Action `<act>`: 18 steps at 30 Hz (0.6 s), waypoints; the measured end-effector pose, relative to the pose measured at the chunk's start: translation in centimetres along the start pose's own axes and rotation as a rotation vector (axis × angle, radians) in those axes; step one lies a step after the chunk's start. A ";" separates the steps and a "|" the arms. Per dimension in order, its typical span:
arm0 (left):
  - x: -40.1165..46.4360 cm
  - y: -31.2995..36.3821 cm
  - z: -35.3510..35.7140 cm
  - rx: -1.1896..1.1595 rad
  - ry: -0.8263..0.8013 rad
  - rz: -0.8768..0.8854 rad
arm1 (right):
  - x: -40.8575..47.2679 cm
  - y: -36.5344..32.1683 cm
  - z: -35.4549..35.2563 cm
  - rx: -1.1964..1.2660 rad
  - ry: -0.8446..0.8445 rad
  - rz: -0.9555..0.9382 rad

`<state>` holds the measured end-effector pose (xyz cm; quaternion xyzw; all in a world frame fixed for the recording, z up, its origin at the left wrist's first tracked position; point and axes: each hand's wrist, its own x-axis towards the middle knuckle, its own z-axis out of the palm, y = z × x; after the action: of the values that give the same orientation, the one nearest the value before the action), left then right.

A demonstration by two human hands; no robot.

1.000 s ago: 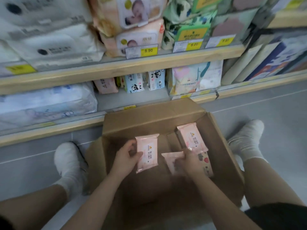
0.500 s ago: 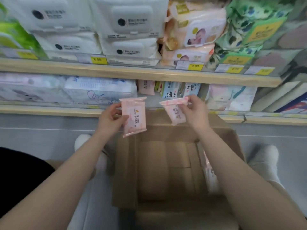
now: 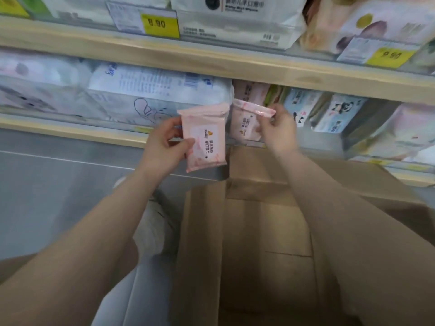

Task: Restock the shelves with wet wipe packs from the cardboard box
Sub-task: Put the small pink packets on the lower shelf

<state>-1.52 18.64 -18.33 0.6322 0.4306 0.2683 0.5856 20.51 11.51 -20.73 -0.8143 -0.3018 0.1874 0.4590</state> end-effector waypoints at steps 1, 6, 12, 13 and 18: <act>0.1 -0.3 0.2 -0.013 -0.006 0.001 | 0.3 0.3 0.3 0.034 0.009 0.021; 0.1 -0.8 0.5 -0.019 -0.020 0.012 | 0.3 0.0 0.6 0.087 -0.010 0.120; 0.2 -1.0 0.2 -0.019 -0.016 0.011 | 0.4 0.5 0.7 -0.118 0.002 0.143; 0.3 -1.0 0.1 -0.027 -0.012 0.009 | 0.6 0.6 0.7 -0.091 0.043 0.131; 0.9 -2.0 0.2 -0.039 -0.027 -0.008 | 3.2 0.9 1.9 -0.086 0.052 0.133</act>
<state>-1.38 19.26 -20.40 0.6225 0.4200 0.2659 0.6045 22.04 14.47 -22.54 -0.8561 -0.2428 0.1833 0.4177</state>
